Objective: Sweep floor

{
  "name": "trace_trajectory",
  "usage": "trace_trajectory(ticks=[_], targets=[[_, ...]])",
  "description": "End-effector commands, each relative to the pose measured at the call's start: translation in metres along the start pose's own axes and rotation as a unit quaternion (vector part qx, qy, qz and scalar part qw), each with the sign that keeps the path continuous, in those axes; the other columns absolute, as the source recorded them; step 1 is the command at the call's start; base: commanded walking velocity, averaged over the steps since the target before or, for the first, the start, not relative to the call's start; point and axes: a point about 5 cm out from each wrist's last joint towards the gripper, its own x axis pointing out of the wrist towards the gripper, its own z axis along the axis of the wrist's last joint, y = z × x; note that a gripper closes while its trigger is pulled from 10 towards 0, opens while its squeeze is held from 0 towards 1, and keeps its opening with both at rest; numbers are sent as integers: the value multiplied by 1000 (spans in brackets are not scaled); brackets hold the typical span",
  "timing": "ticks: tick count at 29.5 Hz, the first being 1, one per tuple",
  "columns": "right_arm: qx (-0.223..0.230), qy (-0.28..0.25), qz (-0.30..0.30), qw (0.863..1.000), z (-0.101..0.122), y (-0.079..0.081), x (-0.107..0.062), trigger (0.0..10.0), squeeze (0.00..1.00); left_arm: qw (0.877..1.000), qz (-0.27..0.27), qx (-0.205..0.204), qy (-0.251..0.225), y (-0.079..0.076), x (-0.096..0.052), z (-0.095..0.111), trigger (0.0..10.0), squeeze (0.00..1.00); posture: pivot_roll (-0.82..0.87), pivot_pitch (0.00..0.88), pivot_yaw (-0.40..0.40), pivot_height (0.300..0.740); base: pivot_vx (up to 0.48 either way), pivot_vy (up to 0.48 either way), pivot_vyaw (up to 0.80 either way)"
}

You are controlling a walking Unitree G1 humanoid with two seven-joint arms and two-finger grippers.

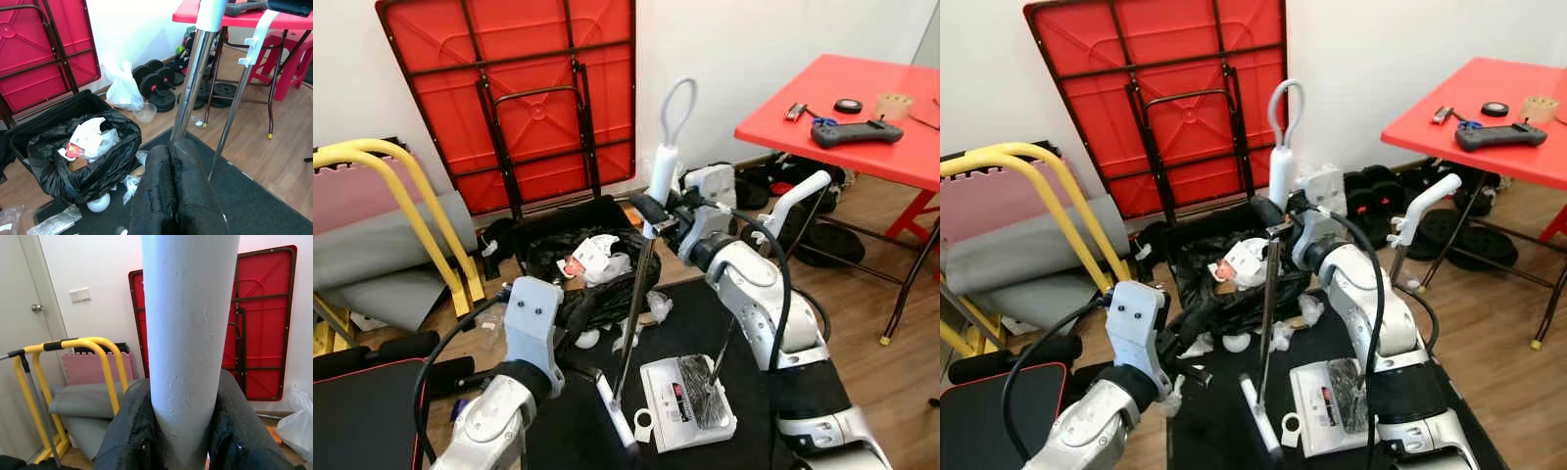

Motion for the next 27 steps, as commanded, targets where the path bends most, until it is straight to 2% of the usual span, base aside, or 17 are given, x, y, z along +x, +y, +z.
trace_trajectory(ticks=[1,7,10,11,15,16,17,18,20,21,23,26,27], targets=[[10,-24,-5,1000,7,-2,-1,10000,0,999,-43,4,3,-5,-3,2,10000,0,-62,100,16,740,0,0,0],[14,-25,-6,1000,8,-1,-2,10000,0,999,-40,11,1,-6,-5,4,10000,0,-54,126,17,740,0,0,0],[13,-26,-2,1000,8,0,-2,10000,0,999,-32,16,-4,-4,-6,6,10000,0,-53,133,17,740,0,0,0],[10,-27,1,1000,8,2,-2,10000,0,1000,-13,22,-12,2,-5,9,10000,0,-52,146,15,740,0,0,0],[10,-27,1,1000,8,2,-2,10000,0,1000,-13,22,-12,2,-5,9,10000,0,-52,146,15,740,0,0,0],[5,-27,2,1000,7,2,-2,10000,0,1000,4,25,-18,9,-4,12,10000,0,-53,151,13,740,0,0,0],[-9,-25,-1,1000,5,-1,-3,10000,0,997,44,49,-30,25,-2,17,10000,0,-55,155,13,740,0,0,0],[-9,-25,-1,1000,5,-1,-3,10000,0,997,44,49,-30,25,-2,17,10000,0,-55,155,13,740,0,0,0],[-12,-25,-7,1000,5,-4,-4,10000,0,993,77,91,-28,42,-1,19,10000,0,-57,165,16,740,0,0,0],[-12,-25,-7,1000,5,-4,-4,10000,0,993,77,91,-28,42,-1,19,10000,0,-57,165,16,740,0,0,0],[-10,-28,-12,1000,6,-6,-4,10000,0,988,97,114,-22,54,0,18,10000,0,-57,167,15,740,0,0,0],[-9,-29,-13,999,6,-6,-4,10000,0,988,102,117,-20,57,0,18,10000,0,-57,169,16,740,0,0,0],[-2,-33,-15,999,8,-6,-3,10000,0,990,82,116,-19,60,1,19,10000,0,-67,215,25,740,0,0,0]])
